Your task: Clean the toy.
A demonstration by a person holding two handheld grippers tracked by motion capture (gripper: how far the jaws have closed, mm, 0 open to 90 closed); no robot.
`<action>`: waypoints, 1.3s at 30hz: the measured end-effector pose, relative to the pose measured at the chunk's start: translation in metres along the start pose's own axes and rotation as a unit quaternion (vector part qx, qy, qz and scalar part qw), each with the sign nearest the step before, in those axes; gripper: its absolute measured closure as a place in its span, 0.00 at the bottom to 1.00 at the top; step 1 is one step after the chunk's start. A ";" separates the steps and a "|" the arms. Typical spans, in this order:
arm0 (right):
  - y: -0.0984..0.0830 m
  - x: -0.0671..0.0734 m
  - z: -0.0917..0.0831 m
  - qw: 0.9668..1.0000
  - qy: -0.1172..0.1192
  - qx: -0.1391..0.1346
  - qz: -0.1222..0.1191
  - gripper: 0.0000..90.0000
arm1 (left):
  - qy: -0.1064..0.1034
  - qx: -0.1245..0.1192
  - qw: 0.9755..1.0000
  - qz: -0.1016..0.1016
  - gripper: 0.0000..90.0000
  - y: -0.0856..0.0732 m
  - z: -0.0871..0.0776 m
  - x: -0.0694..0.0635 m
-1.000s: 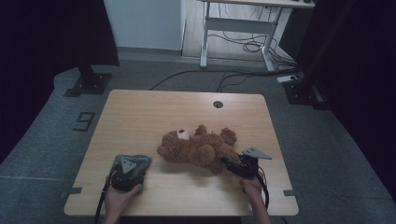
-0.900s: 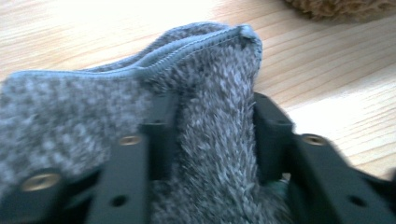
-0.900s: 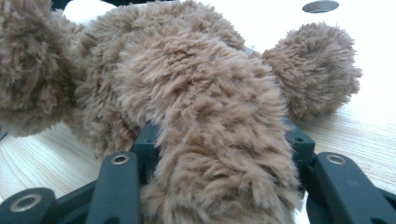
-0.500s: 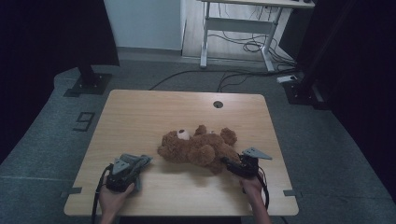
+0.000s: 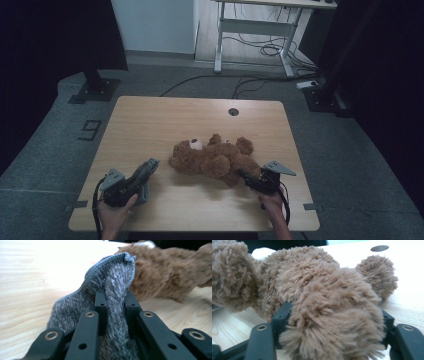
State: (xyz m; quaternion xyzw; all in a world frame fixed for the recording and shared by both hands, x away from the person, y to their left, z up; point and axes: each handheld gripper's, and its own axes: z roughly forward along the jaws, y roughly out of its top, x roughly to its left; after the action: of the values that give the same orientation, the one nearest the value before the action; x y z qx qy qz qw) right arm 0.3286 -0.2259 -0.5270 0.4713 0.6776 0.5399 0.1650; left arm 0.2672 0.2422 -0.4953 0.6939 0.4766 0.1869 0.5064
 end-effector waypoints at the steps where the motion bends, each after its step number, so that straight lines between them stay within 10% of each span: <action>1: 0.000 0.000 0.000 1.000 0.000 0.000 0.000 0.40 | 0.000 0.000 1.000 0.000 0.86 0.000 0.000 0.000; 14: 0.002 -0.002 0.000 1.000 0.010 0.007 -0.009 0.58 | -0.062 -0.011 0.997 0.052 0.86 0.057 0.025 -0.057; 24: 0.004 -0.004 0.015 0.998 0.046 0.004 -0.030 0.63 | -0.117 0.033 0.990 0.070 0.86 0.084 0.103 -0.095; 27: 0.004 -0.001 0.018 0.998 0.050 0.005 -0.037 0.63 | -0.113 0.056 0.989 0.075 0.86 0.077 0.121 -0.097; 30: 0.007 0.005 0.021 0.998 0.040 0.011 -0.054 0.65 | -0.113 0.062 0.991 0.037 0.86 0.059 0.132 -0.084; 39: 0.008 -0.003 0.018 0.997 0.053 0.009 -0.052 0.65 | -0.088 0.040 0.995 0.024 0.86 0.055 0.105 -0.062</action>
State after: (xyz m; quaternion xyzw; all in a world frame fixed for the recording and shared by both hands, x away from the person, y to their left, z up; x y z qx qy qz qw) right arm 0.3466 -0.2181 -0.5267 0.4080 0.7134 0.5488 0.1527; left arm 0.3413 0.1330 -0.4769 0.7389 0.4205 0.1184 0.5131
